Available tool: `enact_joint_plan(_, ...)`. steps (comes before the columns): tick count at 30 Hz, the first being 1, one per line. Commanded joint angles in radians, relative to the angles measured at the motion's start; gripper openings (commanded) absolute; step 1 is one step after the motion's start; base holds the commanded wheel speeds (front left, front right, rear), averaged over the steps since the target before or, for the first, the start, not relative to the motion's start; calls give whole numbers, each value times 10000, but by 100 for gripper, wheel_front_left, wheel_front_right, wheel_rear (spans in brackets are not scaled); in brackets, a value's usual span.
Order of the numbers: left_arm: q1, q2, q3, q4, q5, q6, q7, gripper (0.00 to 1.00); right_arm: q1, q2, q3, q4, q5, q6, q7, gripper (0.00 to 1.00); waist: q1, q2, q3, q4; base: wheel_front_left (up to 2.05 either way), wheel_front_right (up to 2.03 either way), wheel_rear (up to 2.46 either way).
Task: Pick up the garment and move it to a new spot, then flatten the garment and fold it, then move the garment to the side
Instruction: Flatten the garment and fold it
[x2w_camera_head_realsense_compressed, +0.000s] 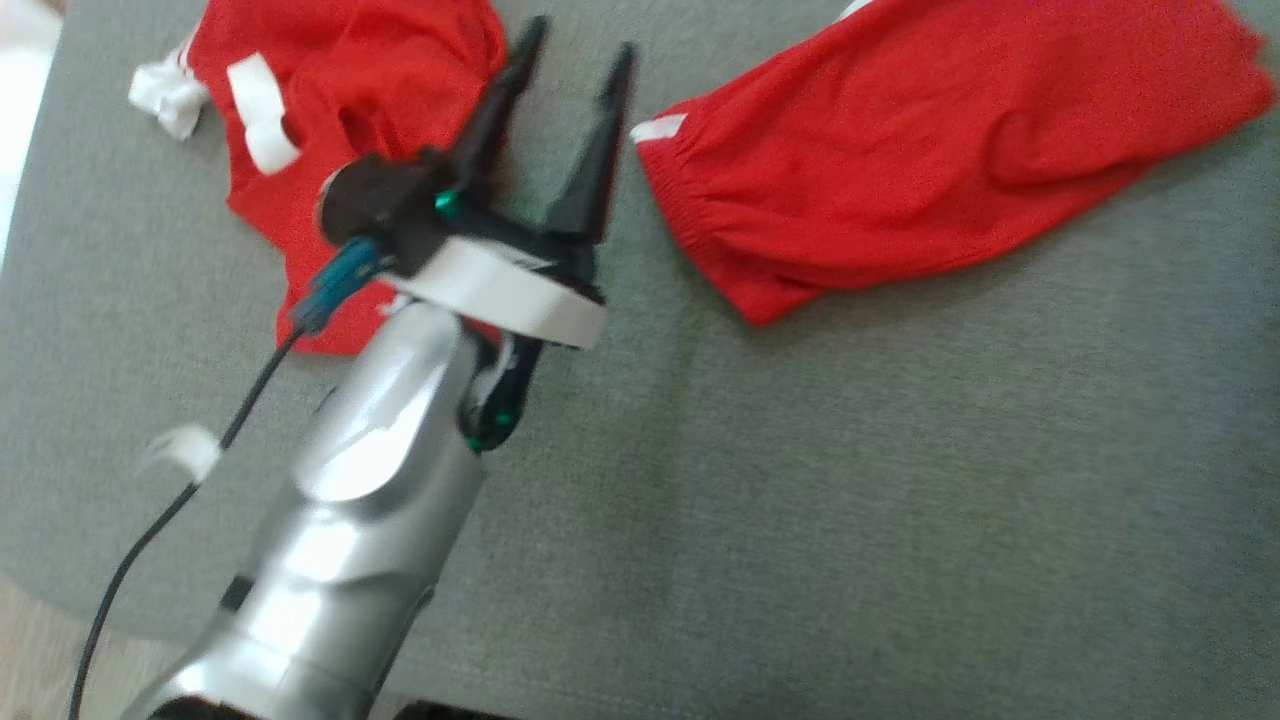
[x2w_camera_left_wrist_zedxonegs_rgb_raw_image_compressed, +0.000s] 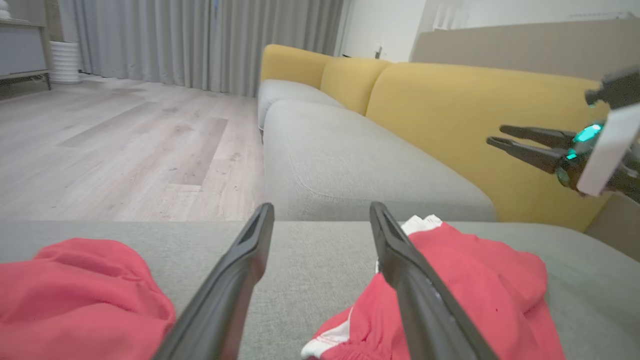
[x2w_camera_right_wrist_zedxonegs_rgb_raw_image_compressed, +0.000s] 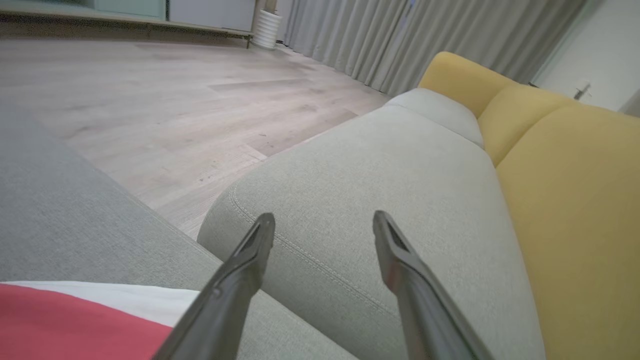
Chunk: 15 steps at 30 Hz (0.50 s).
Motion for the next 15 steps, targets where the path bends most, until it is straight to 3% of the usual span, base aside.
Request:
enact_joint_plan(1, 163, 310, 695, -462, 114, 16, -51, 100, 458, 202, -306, -56, 132, -7, -258, 100, 1, 0, -583, -437, 0, 0, 0)
enact_joint_plan(5, 809, 388, 1753, -1002, 430, 37, -51, 100, 1151, 744, -1432, -241, 305, -7, -489, 100, 1, 0, -1216, -872, 0, 0, 0)
enact_joint_plan(9, 1618, 394, 2722, -1404, 673, 56, -51, 100, 2264, 1121, -3231, -1465, -225, -7, -504, 100, 1, 0, -1863, -1304, 0, 0, 0)
enact_joint_plan(15, 2892, 401, 3573, -1820, 1191, 42, -51, 100, 5069, 2418, -5956, -3375, -1295, -7, -507, 100, 1, 0, -2717, -1904, 0, 0, 0)
